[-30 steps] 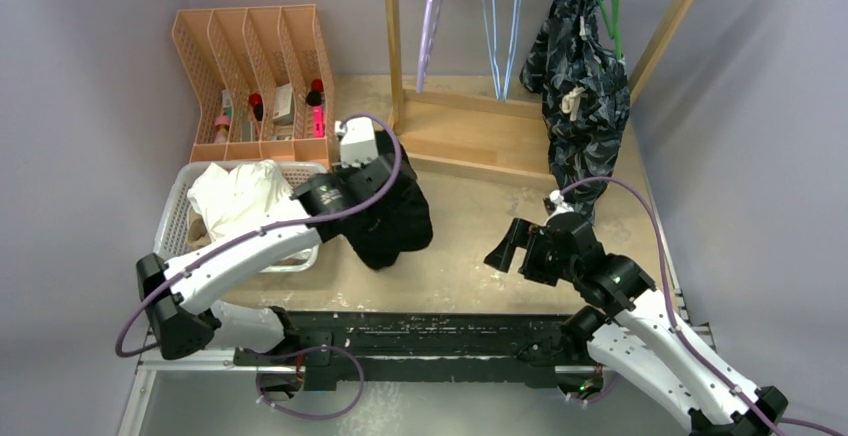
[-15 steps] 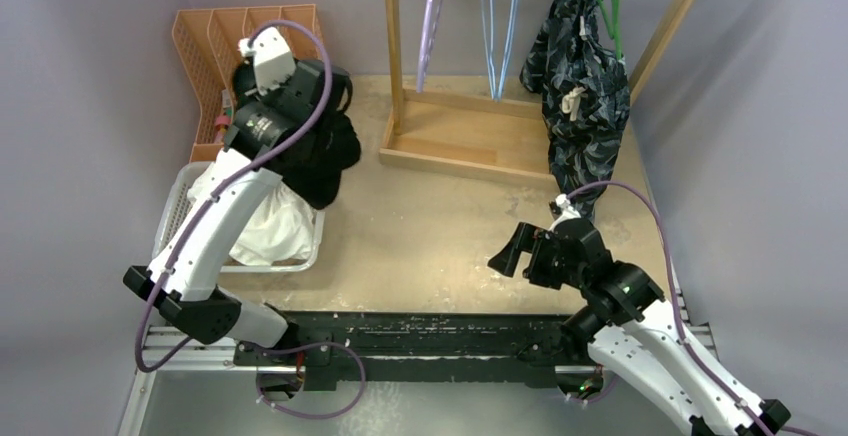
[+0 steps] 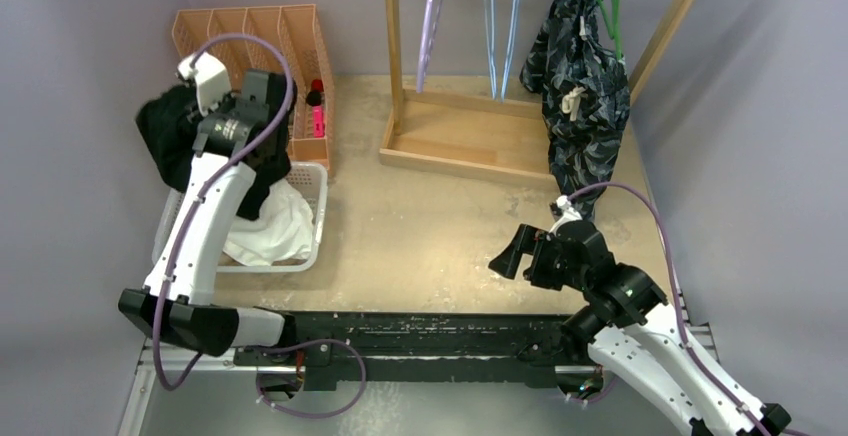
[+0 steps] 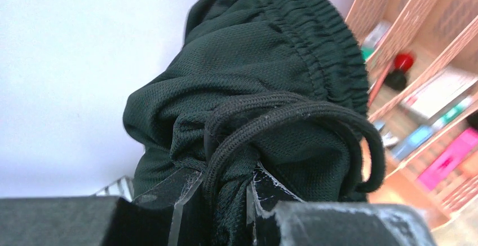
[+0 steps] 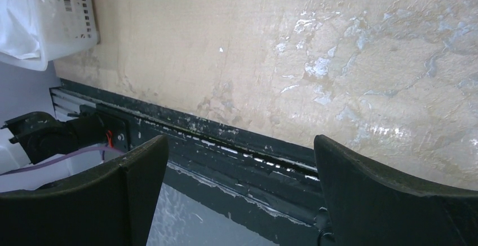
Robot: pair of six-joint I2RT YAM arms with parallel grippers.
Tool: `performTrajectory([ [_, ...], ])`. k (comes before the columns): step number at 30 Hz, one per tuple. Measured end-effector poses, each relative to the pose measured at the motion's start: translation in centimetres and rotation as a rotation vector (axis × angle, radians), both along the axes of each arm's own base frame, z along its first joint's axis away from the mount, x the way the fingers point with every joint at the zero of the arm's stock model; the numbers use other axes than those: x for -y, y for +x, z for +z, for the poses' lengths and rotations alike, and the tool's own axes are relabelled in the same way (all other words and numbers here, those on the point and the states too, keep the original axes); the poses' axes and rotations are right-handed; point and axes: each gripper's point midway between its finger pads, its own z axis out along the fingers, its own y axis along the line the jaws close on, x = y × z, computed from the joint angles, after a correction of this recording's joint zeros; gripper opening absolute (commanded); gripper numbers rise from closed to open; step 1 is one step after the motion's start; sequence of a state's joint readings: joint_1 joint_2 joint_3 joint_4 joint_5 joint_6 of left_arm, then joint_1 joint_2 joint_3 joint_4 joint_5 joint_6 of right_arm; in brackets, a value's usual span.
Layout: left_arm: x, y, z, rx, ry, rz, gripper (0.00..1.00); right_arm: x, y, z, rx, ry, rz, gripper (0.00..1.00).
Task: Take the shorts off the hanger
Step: Place the shorts in the basket.
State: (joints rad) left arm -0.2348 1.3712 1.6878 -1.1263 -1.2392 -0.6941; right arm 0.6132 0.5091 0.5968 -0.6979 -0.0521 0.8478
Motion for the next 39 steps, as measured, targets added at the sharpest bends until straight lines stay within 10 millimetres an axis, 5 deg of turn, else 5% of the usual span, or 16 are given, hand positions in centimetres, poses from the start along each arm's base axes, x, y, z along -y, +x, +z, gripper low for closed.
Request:
performTrajectory([
  [9, 0.1, -4.9, -18.3, -0.260, -0.198, -0.005, 0.00, -0.2, -0.1, -1.3, -0.050, -0.061, 0.047, 0.99],
  [12, -0.5, -6.3, -21.7, -0.302, -0.280, 0.042, 0.00, -0.2, 0.1, -1.3, -0.051, -0.072, 0.052, 0.99],
  [18, -2.3, -5.3, -23.1, -0.226, -0.459, 0.110, 0.00, -0.3, 0.2, -1.2, -0.049, -0.071, 0.053, 0.99],
  [26, -1.9, -5.8, -30.0, -0.203, -0.681, 0.124, 0.05, -0.2, 0.1, -0.3, -0.017, -0.048, 0.050, 0.99],
  [32, -0.4, -5.2, -28.6, -0.106, -0.749, 0.044, 0.52, -0.2, 0.2, -0.1, -0.009, -0.041, 0.045, 0.99],
  [35, 0.8, -4.8, -27.5, -0.085, -0.804, -0.007, 0.64, -0.1, 0.4, 0.0, -0.004, -0.047, 0.035, 0.99],
  [39, 1.7, -4.3, -24.6, -0.040, -0.831, -0.057, 0.69, -0.1, 0.8, 0.4, 0.002, -0.052, 0.024, 0.99],
])
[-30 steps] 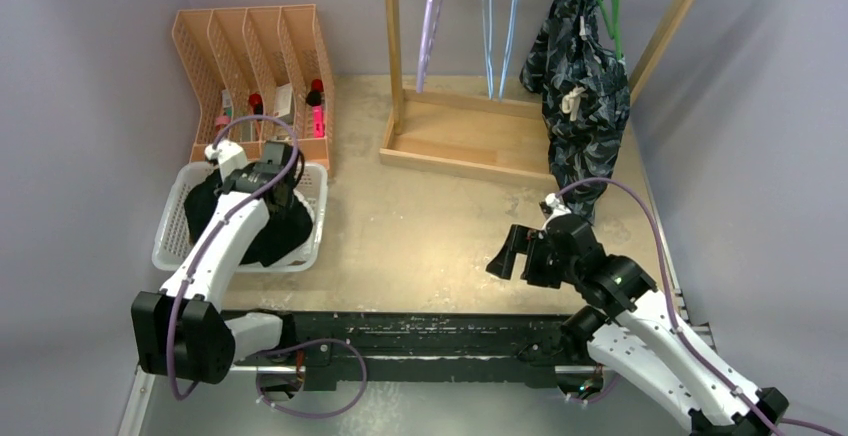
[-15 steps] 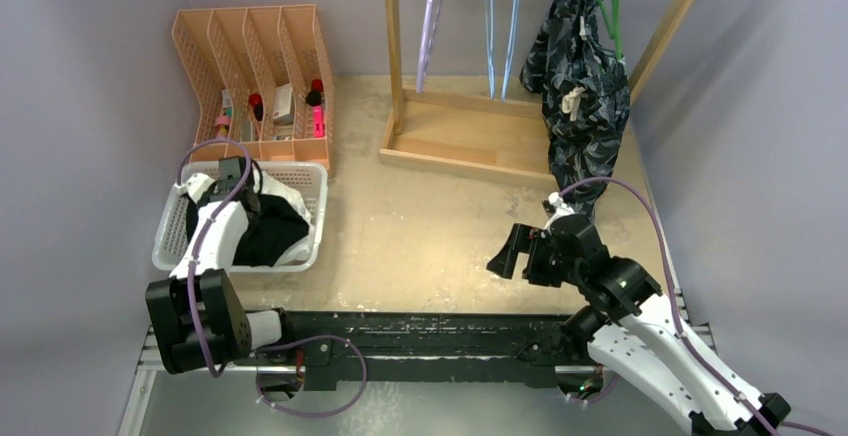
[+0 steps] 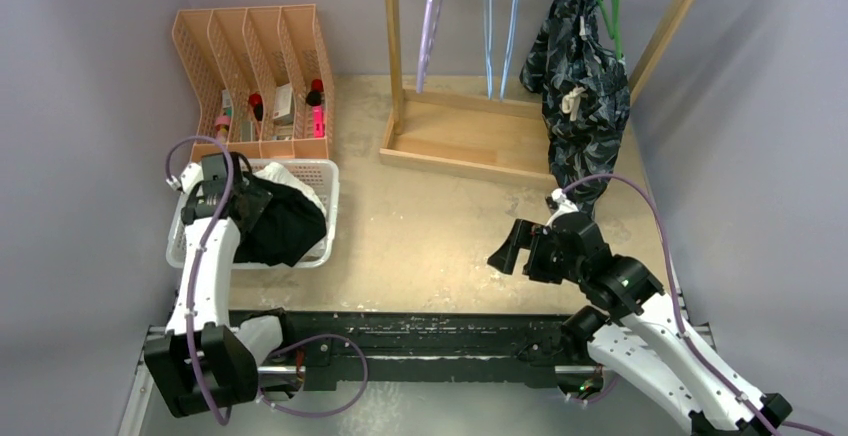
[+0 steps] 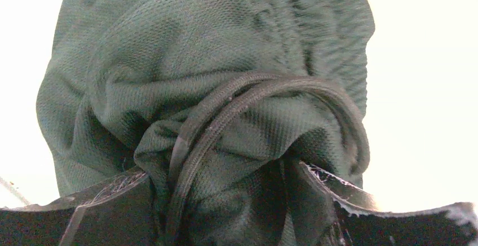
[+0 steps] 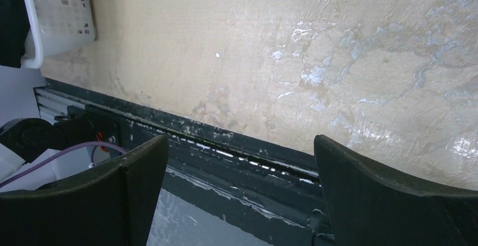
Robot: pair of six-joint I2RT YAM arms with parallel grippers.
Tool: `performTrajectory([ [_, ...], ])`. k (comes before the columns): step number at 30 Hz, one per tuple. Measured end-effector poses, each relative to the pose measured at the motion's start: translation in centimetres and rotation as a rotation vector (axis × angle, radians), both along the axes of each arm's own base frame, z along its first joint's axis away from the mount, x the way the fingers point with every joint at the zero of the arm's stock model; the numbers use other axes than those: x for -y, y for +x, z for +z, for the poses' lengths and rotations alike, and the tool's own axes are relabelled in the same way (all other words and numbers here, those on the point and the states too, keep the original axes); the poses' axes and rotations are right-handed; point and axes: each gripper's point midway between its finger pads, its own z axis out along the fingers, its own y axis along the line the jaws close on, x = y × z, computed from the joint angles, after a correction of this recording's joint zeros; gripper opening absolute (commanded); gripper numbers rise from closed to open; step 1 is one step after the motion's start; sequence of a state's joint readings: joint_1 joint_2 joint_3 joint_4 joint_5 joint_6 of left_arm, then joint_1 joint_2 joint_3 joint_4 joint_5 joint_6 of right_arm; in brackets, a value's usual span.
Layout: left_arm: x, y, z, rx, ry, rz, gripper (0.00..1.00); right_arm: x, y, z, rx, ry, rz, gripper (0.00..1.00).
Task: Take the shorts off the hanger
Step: Place the shorts in the basket.
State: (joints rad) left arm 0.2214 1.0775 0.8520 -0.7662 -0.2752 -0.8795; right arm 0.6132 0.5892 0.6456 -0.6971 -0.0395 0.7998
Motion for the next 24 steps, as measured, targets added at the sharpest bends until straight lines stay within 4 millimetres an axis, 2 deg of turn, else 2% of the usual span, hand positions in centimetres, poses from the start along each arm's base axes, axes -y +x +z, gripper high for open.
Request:
performTrajectory([
  [8, -0.1, -0.5, 6.8, 0.136, 0.039, 0.006, 0.72, -0.2, 0.2, 0.5, 0.004, 0.013, -0.007, 0.99],
  [13, 0.7, 0.2, 9.6, 0.207, 0.020, -0.033, 0.60, -0.2, 0.4, 2.2, 0.029, 0.020, -0.005, 0.99],
  [15, 1.6, 1.0, 10.0, 0.238, -0.015, -0.081, 0.50, -0.2, 0.5, 2.9, 0.048, 0.031, -0.006, 0.99],
  [17, 2.6, 1.6, 9.8, 0.245, -0.058, -0.125, 0.42, 0.0, 0.5, 3.4, 0.074, 0.037, -0.013, 0.99],
  [19, 3.4, 2.1, 8.6, 0.238, -0.099, -0.156, 0.38, 0.3, 0.5, 3.8, 0.100, 0.044, -0.024, 0.99],
  [22, 4.3, 1.0, 4.0, 0.156, -0.162, -0.159, 0.35, 0.7, 0.6, 4.2, 0.128, 0.049, -0.039, 0.99],
  [24, 4.7, -0.5, -0.3, 0.067, -0.205, -0.129, 0.34, 0.8, 0.6, 4.4, 0.138, 0.053, -0.044, 0.99],
])
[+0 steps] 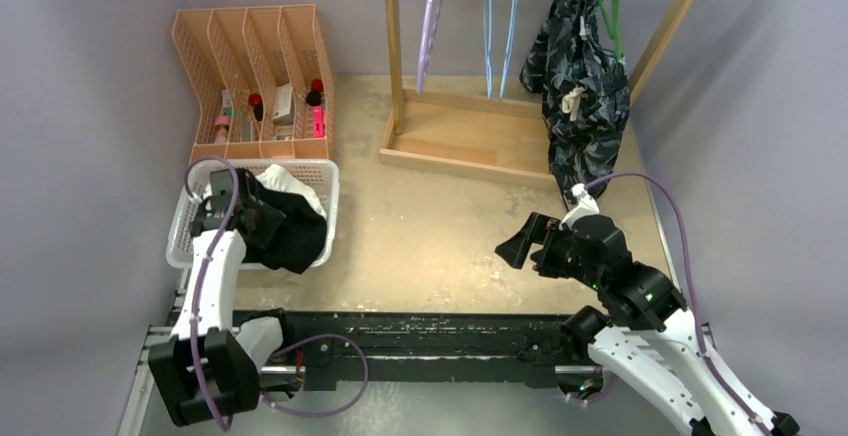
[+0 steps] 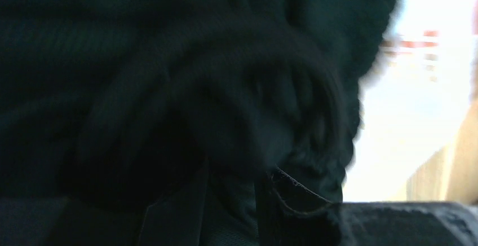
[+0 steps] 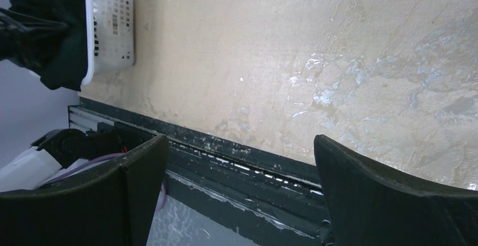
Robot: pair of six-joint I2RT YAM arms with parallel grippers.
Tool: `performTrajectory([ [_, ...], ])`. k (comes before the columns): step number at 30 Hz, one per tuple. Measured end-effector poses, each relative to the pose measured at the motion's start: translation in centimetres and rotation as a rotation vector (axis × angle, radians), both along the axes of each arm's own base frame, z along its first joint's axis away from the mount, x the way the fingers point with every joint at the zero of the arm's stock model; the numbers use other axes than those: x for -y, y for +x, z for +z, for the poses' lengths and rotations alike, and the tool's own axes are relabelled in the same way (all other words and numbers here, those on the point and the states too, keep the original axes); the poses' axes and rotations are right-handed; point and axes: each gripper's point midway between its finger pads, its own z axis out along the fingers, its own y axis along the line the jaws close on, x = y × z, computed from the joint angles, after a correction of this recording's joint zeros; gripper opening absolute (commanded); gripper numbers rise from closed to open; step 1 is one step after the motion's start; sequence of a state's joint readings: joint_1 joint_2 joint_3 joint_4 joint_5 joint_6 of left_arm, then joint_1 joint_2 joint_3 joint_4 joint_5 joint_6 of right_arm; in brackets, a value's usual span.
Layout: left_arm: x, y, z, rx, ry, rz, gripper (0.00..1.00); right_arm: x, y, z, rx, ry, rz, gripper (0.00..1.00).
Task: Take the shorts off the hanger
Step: Place the shorts in the basket.
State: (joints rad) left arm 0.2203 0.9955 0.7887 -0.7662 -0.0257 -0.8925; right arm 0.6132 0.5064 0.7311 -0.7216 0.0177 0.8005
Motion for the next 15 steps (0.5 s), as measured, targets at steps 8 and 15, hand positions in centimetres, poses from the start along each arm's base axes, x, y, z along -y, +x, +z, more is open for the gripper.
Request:
performTrajectory([
  [8, 0.1, 0.7, -6.3, -0.160, -0.071, 0.052, 0.32, 0.2, -0.3, -0.4, -0.021, -0.011, -0.004, 0.99],
  [15, -2.8, 1.1, -1.7, -0.108, 0.078, 0.126, 0.34, 0.3, -0.5, -0.8, -0.045, -0.022, -0.009, 0.99],
])
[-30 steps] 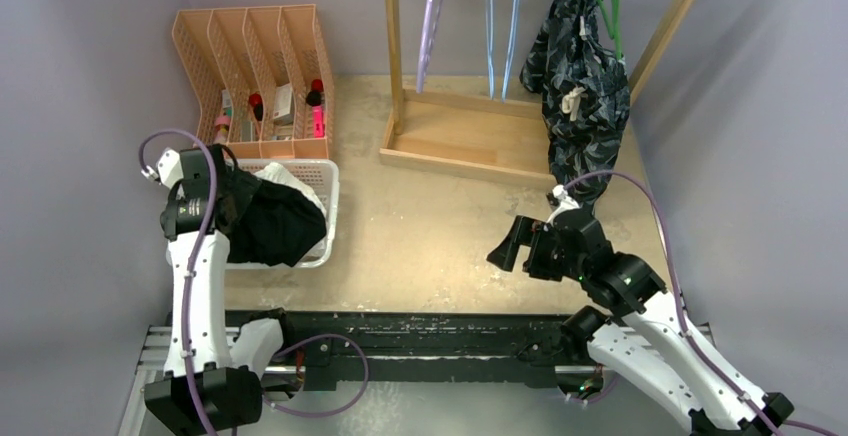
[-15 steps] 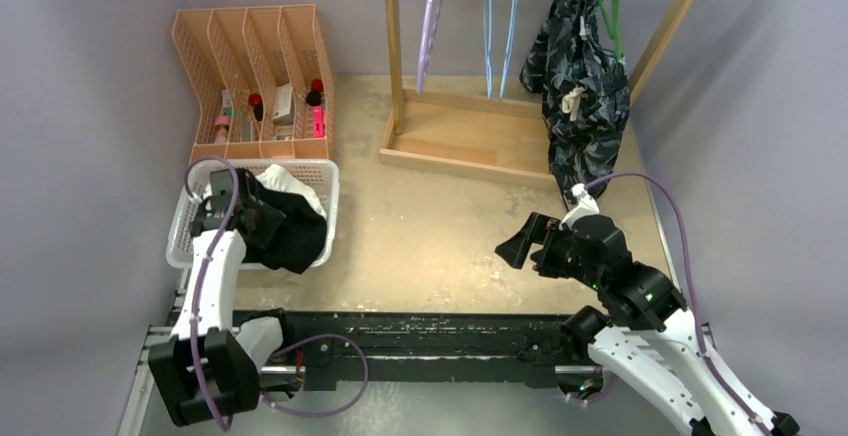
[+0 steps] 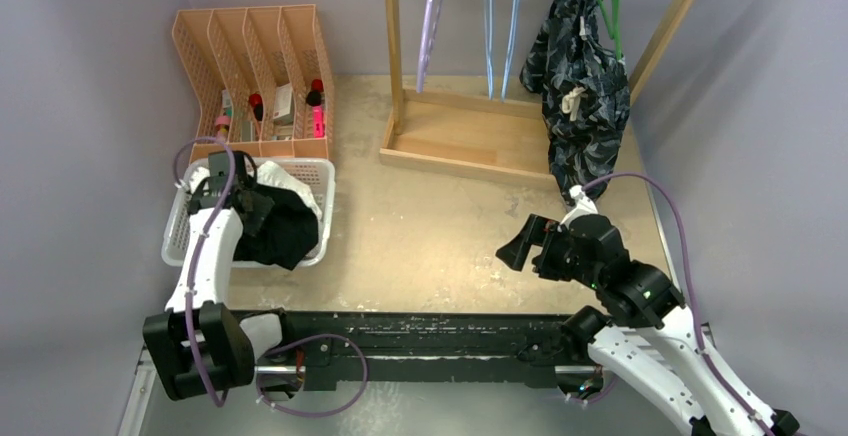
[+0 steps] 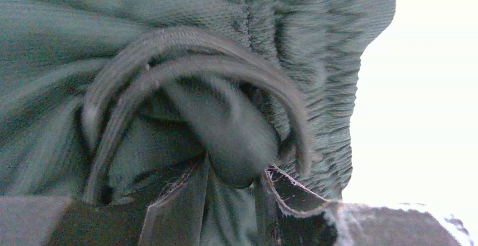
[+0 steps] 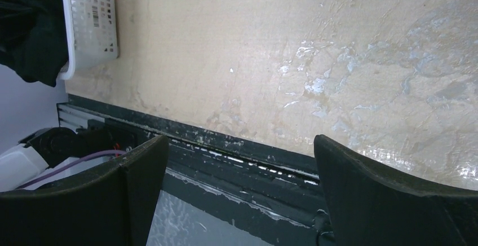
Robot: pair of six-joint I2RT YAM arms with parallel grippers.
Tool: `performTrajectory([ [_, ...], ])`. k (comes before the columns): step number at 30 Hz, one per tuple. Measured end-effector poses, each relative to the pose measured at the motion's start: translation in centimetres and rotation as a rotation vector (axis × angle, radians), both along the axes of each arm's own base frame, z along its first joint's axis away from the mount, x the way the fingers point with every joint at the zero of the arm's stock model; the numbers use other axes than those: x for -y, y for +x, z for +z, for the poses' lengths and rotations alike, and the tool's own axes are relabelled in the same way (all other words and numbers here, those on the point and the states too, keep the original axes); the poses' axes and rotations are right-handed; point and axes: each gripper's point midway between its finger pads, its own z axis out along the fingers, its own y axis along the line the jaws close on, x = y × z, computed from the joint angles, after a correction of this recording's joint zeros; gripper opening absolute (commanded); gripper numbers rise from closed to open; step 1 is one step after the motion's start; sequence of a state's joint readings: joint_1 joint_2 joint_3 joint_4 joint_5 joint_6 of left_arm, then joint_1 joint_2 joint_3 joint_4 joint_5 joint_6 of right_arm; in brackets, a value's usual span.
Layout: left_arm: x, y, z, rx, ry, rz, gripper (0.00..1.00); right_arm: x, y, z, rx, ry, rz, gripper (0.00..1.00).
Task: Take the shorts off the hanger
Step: Place the shorts in the basket.
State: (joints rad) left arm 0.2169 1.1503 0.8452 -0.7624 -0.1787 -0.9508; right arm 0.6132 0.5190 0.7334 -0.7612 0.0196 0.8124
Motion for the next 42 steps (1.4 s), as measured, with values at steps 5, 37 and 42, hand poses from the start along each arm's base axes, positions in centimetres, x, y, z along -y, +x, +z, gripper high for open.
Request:
performTrajectory([
  [5, -4.2, 0.4, 4.1, 0.041, 0.206, 0.116, 0.34, 0.2, 0.0, 0.3, 0.000, -0.002, -0.011, 0.99],
  [37, -1.7, 0.7, 15.2, 0.364, 0.170, 0.013, 0.73, 2.2, 0.6, 13.8, 0.382, 0.159, -0.082, 0.97],
  [42, 1.2, 1.4, 14.6, 0.377, 0.086, -0.125, 0.78, 2.3, 3.2, 16.8, 0.385, 0.011, -0.096, 0.96],
])
